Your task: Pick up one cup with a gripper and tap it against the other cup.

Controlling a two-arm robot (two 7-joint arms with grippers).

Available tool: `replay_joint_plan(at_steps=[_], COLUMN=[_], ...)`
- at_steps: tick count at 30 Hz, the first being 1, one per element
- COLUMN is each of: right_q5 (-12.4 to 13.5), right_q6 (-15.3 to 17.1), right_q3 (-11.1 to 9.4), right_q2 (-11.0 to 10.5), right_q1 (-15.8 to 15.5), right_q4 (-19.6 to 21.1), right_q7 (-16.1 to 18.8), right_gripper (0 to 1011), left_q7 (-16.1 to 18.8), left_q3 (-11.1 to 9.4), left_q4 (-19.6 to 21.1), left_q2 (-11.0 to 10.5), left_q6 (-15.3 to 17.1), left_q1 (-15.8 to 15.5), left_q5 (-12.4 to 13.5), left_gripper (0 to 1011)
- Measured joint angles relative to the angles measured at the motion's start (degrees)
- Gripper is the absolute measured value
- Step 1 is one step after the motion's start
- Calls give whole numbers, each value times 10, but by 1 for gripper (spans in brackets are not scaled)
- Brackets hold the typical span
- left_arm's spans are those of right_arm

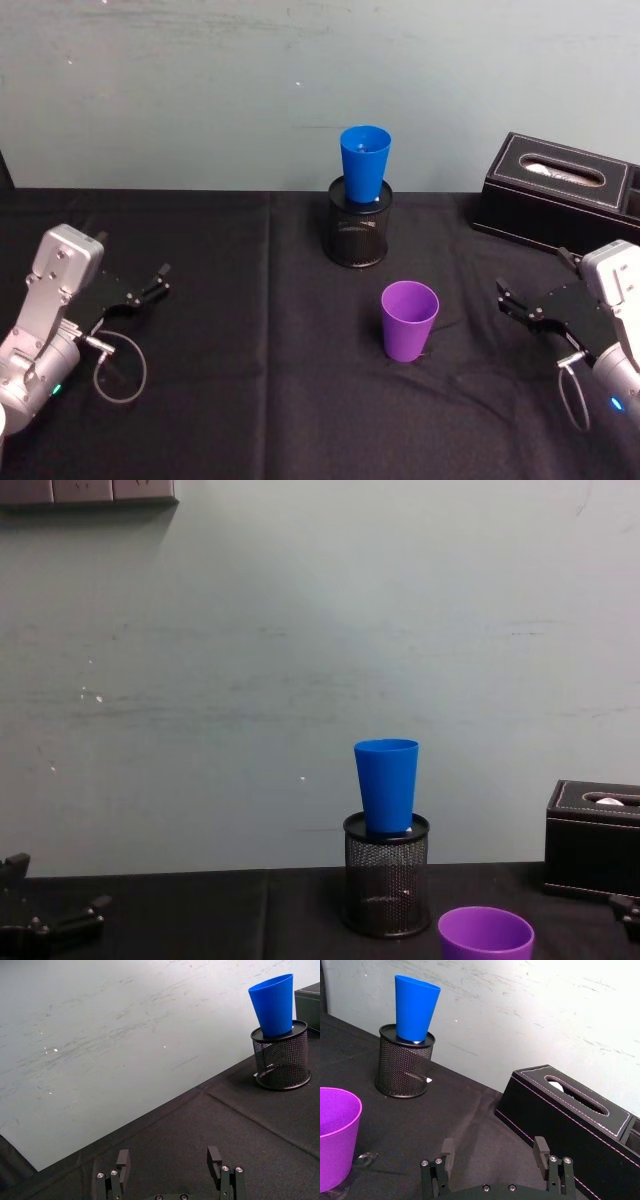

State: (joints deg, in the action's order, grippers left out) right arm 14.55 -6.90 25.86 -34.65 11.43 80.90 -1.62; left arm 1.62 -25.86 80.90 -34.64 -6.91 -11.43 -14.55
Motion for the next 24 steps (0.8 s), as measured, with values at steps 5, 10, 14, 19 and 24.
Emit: replay_joint_plan(at_steps=[5, 10, 14, 19, 24], right_q5=[0, 0, 0, 0, 10], right_q6=[0, 0, 0, 0, -6], right_q3=[0, 0, 0, -1, -12], right_q2=[0, 0, 0, 0, 0], right_q1=[0, 0, 0, -1, -15], right_q4=[0, 0, 0, 1, 14], right_q7=[0, 0, 0, 1, 17], right_gripper=[1000, 1000, 1000, 1000, 1000], left_q7=[0, 0, 0, 0, 0], left_q3=[0, 0, 0, 0, 0], left_q4=[0, 0, 0, 0, 0], left_q2=[0, 0, 0, 0, 0], left_q6=[0, 0, 0, 0, 0], left_q1=[0, 0, 0, 0, 0], left_q5=[0, 0, 0, 0, 0], left_gripper=[1011, 1011, 1011, 1011, 1011])
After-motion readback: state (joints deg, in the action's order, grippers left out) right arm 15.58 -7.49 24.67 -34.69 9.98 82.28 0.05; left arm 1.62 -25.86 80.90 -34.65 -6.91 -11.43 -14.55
